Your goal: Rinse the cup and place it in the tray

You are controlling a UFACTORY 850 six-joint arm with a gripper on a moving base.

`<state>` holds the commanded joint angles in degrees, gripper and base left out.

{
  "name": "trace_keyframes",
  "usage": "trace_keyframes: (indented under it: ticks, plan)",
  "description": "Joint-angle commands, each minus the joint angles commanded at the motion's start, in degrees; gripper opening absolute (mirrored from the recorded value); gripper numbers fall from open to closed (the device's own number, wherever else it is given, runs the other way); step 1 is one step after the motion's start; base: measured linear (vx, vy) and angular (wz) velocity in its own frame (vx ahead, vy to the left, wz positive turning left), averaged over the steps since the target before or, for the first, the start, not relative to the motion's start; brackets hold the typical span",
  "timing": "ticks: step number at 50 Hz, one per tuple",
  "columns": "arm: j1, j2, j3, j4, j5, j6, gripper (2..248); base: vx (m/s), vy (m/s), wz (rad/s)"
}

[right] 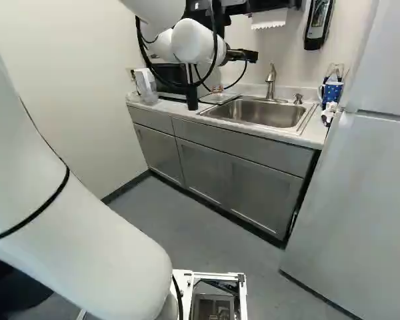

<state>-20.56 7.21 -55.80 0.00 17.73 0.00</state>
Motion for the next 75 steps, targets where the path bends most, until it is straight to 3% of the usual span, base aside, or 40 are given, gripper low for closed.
trace_keyframes:
  ticks: [75]
  plan:
    - [0.00, 0.00, 0.00, 0.00, 0.00, 0.00, 247, 0.093, -0.019, -0.006]
